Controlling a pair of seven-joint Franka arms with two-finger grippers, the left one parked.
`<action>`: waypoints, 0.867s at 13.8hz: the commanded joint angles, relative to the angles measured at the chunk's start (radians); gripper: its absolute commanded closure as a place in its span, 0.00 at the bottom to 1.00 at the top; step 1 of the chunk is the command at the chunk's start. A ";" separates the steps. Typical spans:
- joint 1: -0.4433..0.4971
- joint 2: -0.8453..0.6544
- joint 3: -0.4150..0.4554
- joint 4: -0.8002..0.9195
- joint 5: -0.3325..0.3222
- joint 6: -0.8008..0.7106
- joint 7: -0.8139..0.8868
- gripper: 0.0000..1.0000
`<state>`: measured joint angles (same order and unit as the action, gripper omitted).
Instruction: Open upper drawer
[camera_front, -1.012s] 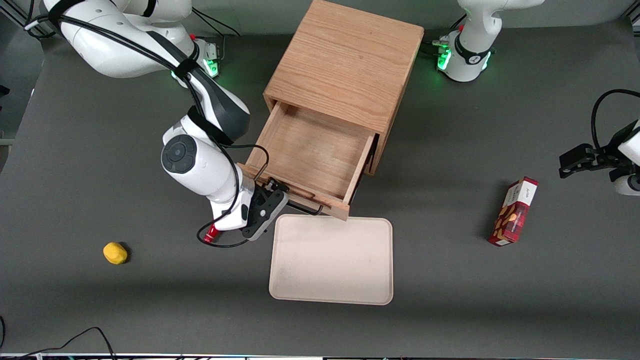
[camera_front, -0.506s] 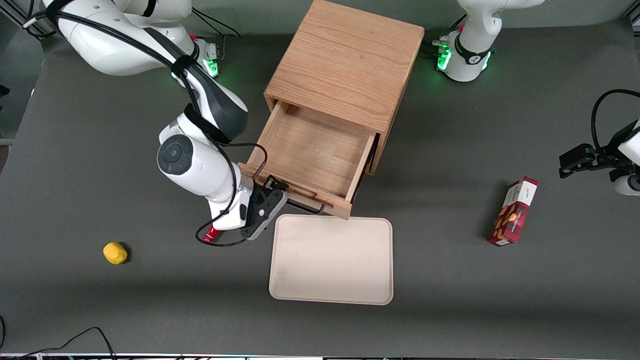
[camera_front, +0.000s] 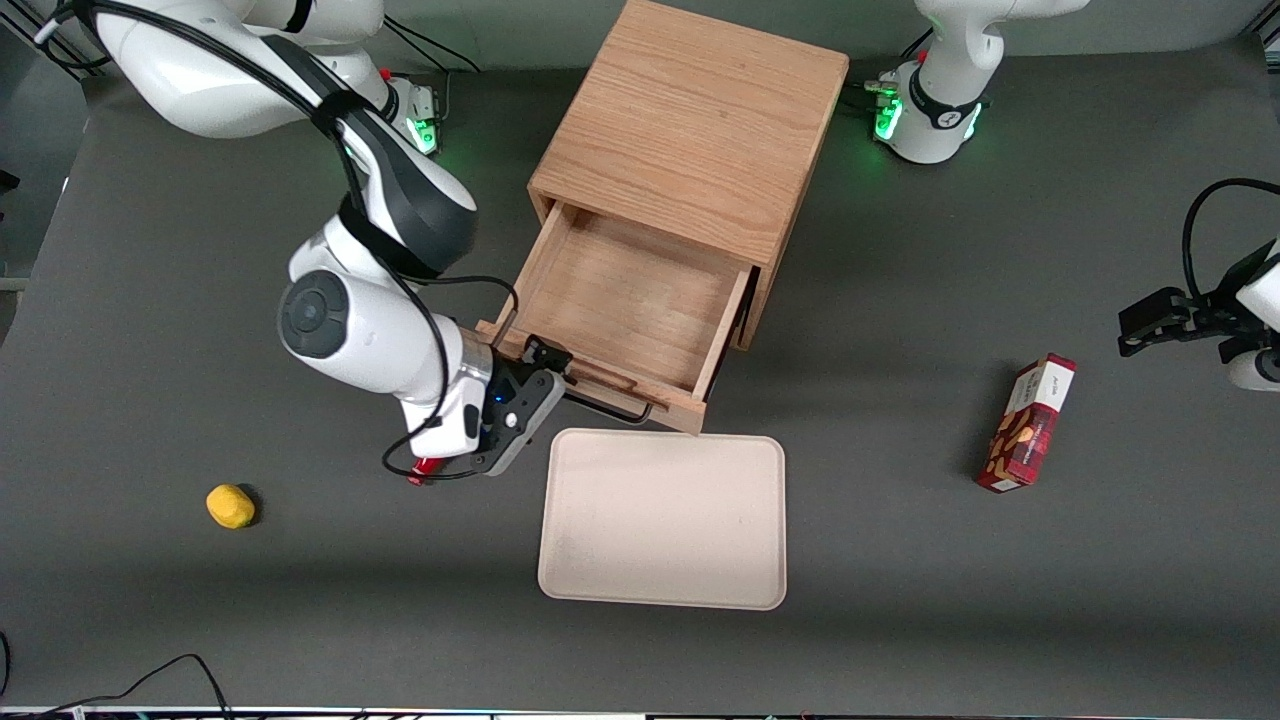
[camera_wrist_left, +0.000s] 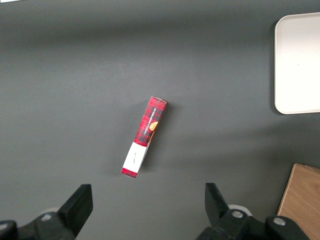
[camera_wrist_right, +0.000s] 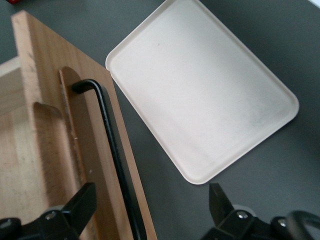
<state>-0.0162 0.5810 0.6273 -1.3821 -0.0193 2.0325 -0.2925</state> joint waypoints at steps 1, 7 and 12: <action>-0.053 -0.099 -0.021 0.011 0.065 -0.049 -0.028 0.00; -0.206 -0.364 -0.223 -0.009 0.236 -0.383 0.079 0.00; -0.234 -0.613 -0.331 -0.220 0.084 -0.474 0.443 0.00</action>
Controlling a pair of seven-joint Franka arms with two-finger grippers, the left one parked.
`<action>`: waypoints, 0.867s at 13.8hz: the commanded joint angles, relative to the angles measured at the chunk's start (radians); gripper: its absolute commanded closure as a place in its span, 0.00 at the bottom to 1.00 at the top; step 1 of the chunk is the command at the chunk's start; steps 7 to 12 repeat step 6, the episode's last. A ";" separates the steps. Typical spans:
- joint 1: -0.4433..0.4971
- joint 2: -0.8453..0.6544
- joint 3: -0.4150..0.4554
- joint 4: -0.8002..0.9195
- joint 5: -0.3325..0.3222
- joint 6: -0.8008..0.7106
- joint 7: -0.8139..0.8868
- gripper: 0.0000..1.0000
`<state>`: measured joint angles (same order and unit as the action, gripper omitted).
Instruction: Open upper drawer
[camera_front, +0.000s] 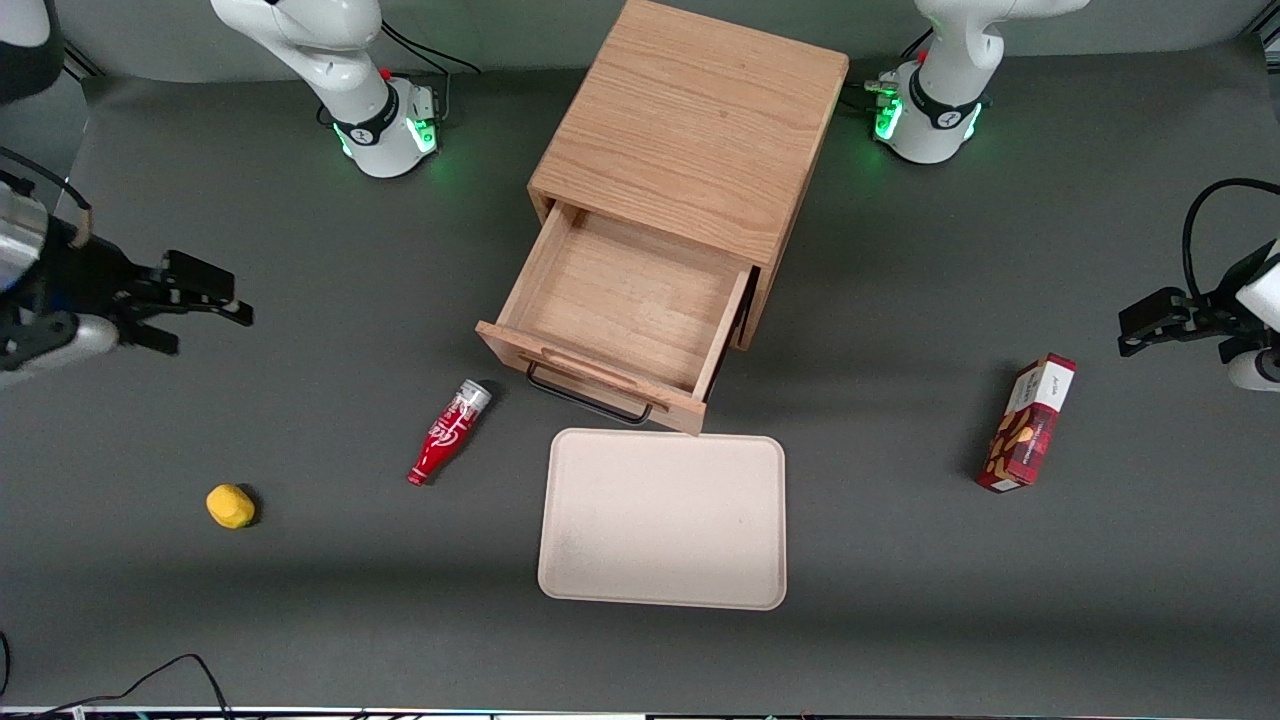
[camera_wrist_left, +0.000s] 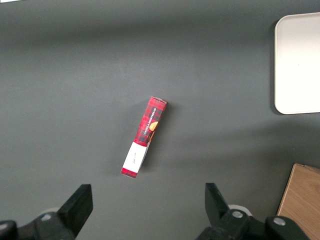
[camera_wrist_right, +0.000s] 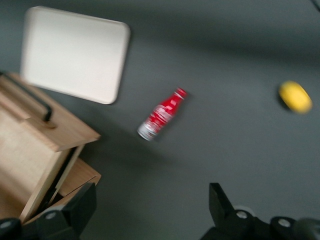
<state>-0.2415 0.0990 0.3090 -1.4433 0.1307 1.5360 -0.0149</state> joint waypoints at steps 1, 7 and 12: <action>-0.019 -0.149 -0.013 -0.182 -0.097 0.021 0.214 0.00; -0.051 -0.160 -0.011 -0.207 -0.103 0.032 0.207 0.00; -0.051 -0.160 -0.011 -0.207 -0.103 0.032 0.207 0.00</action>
